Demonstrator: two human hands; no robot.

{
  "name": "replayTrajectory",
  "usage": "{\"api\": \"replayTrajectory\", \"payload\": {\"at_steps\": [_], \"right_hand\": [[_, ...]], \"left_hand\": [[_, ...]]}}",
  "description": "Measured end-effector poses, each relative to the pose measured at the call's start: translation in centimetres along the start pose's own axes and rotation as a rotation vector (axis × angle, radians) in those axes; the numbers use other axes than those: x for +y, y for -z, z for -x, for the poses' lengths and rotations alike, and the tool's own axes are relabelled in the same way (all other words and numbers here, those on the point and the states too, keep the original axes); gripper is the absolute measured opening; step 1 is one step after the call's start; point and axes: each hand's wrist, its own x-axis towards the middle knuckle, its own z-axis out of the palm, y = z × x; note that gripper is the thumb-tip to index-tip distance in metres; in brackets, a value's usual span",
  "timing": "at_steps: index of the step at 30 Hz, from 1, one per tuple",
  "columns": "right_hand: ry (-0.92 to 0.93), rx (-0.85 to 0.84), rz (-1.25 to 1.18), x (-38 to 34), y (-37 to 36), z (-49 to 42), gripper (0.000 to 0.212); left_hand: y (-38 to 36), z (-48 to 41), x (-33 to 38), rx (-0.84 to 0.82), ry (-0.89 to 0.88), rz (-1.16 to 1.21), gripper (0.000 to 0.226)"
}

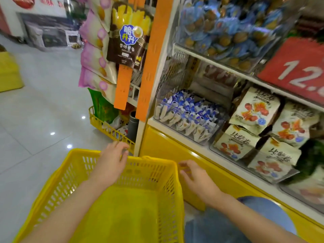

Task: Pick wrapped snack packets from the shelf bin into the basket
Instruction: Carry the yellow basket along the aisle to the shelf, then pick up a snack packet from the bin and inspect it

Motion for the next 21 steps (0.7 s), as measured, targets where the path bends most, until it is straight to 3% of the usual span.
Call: {"api": "replayTrajectory", "payload": {"at_steps": [5, 9, 15, 19, 21], "right_hand": [[0.144, 0.268, -0.053, -3.1, 7.7, -6.8, 0.018], [0.130, 0.385, -0.050, -4.2, 10.2, -15.5, 0.022], [0.111, 0.232, 0.038, -4.6, 8.9, -26.3, 0.024], [-0.065, 0.013, 0.215, -4.0, 7.9, -29.6, 0.036], [-0.090, -0.008, 0.207, -3.6, 7.9, -30.3, 0.032]], "left_hand": [[0.9, -8.0, 5.9, 0.044, -0.293, 0.069, 0.026], [-0.1, -14.2, 7.6, 0.008, -0.434, 0.008, 0.033], [-2.3, -17.4, 6.2, -0.095, -0.549, -0.090, 0.037], [-2.5, -17.5, 5.5, -0.092, -0.588, -0.080, 0.037], [-2.4, -17.6, 5.5, -0.095, -0.596, -0.076, 0.038]]}}
